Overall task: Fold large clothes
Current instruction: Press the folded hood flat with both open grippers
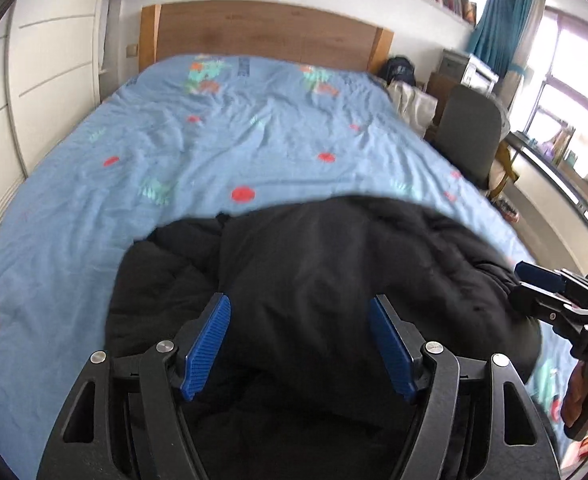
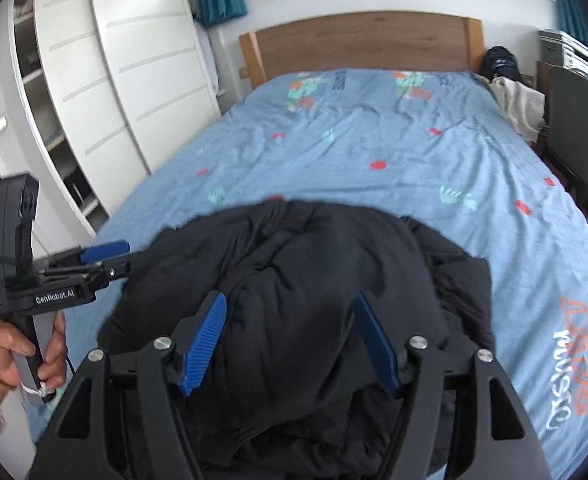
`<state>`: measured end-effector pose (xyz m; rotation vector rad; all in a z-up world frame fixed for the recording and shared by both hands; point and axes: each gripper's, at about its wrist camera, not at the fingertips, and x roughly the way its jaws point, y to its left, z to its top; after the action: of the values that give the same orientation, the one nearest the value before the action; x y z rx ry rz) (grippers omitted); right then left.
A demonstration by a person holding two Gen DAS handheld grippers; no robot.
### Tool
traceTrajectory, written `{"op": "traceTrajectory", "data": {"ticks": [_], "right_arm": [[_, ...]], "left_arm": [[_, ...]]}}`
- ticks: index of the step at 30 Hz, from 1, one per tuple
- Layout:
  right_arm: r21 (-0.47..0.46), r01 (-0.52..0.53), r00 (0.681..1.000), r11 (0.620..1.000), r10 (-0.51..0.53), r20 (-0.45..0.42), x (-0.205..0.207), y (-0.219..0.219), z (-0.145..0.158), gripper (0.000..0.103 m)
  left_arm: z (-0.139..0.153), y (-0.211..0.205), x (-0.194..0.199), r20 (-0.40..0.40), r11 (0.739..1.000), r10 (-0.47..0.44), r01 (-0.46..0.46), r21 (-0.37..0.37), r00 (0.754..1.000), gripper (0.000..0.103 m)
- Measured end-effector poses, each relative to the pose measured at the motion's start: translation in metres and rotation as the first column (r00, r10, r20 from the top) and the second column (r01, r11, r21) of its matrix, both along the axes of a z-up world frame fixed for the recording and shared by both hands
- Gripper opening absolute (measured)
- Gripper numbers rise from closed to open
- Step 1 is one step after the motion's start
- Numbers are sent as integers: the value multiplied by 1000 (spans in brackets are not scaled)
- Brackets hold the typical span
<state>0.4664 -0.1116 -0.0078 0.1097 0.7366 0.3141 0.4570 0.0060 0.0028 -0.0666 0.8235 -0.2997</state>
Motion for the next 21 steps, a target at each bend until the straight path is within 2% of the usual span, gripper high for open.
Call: {"op": "traceTrajectory", "data": {"ticks": [4,6,10,15,18,21], "right_arm": [[-49,-10,997,999,6,-77,8,-1,-48,65],[-70,-17,995,997,10,-102,10,-4,-70,66],[-88,-38,992,995,27,-121,11,-6,-91,66],[-119,-44,989,992,27,-146,7,-9,-93,66],[-114,-47,989,992,30,-147,-4,-13,-79,65],[-99,-41,994,994,30,-105,-14,-18,-58,65]], "left_arm": [[-43,3,0,-48,999,8,-6,53,999,73],[-67,10,-2,-83,1000,4,-2,23,997,77],[-84,10,-8,-78,999,5,-2,44,997,78],[-70,11,-16,-83,999,9,-5,41,997,78],[-43,19,-30,-31,1000,14,-14,8,999,77],[-17,15,-40,31,1000,-12,12,-19,999,77]]}}
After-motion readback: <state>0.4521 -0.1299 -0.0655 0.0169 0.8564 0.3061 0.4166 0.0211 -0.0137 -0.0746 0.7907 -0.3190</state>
